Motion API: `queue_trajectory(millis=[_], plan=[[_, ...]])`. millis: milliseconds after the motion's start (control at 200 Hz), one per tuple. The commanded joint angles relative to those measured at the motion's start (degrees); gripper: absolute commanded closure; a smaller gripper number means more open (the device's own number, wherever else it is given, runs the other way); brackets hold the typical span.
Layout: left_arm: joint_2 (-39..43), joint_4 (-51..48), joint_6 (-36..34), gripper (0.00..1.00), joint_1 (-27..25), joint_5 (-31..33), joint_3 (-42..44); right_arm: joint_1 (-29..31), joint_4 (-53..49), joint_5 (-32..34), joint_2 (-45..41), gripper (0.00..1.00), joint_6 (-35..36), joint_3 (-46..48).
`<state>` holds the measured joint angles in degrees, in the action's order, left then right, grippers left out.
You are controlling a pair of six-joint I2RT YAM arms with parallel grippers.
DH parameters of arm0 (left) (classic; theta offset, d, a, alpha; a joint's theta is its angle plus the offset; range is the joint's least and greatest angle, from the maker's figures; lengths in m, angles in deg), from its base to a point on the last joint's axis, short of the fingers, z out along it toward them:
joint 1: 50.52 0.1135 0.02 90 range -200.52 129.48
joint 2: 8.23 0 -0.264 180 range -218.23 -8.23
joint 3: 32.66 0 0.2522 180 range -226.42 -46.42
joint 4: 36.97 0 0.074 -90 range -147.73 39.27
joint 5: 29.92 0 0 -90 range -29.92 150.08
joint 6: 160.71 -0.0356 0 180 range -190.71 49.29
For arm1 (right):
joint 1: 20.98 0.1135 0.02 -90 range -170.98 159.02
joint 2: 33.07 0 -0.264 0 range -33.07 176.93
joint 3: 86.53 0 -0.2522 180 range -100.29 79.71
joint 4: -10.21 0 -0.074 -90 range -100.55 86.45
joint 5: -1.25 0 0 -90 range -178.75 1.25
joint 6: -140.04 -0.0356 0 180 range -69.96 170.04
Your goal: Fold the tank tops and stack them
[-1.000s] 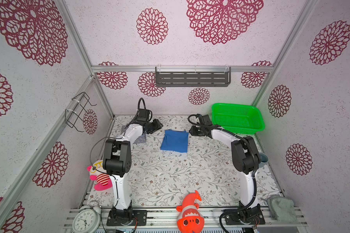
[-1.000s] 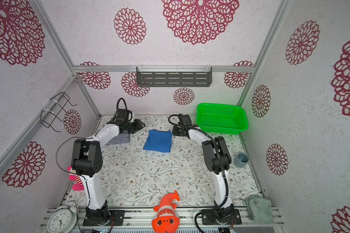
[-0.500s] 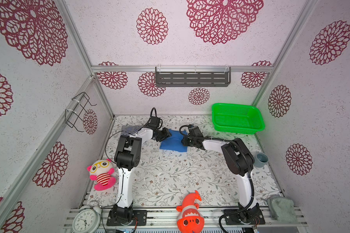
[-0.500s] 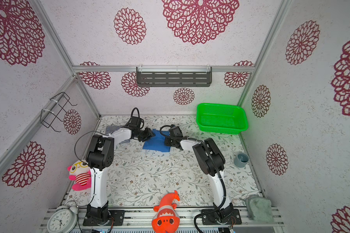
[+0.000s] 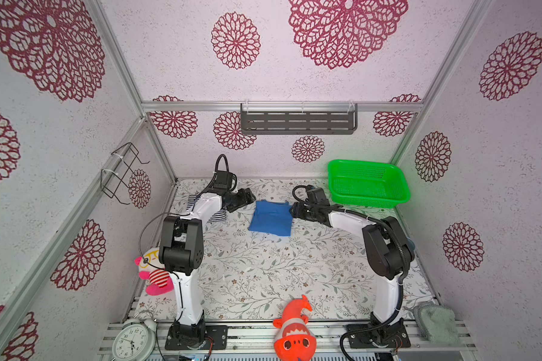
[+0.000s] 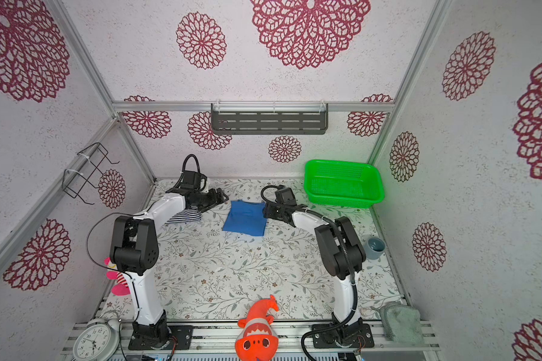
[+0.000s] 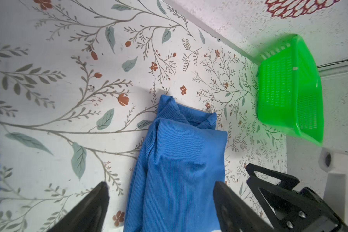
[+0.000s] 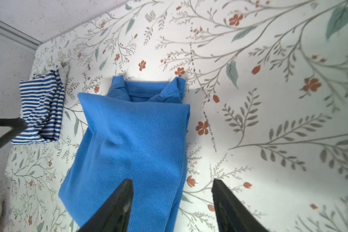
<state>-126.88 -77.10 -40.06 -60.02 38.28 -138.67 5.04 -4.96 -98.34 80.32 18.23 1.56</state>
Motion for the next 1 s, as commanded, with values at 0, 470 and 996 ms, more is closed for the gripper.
queue_trajectory(millis=[0,470,996], plan=[[-6.0,-6.33,-4.86,0.09,-0.43,-3.92,-1.88,-0.44,-1.99,-4.92,-1.26,0.31,-3.1,0.29],[-12.38,-16.77,-9.94,0.01,-1.84,-8.21,-3.51,0.48,5.61,-8.52,4.17,0.26,-9.62,1.59],[-14.47,-5.37,-2.86,0.15,-2.98,-12.66,5.32,2.37,13.88,-10.53,9.14,0.24,-15.1,5.17]])
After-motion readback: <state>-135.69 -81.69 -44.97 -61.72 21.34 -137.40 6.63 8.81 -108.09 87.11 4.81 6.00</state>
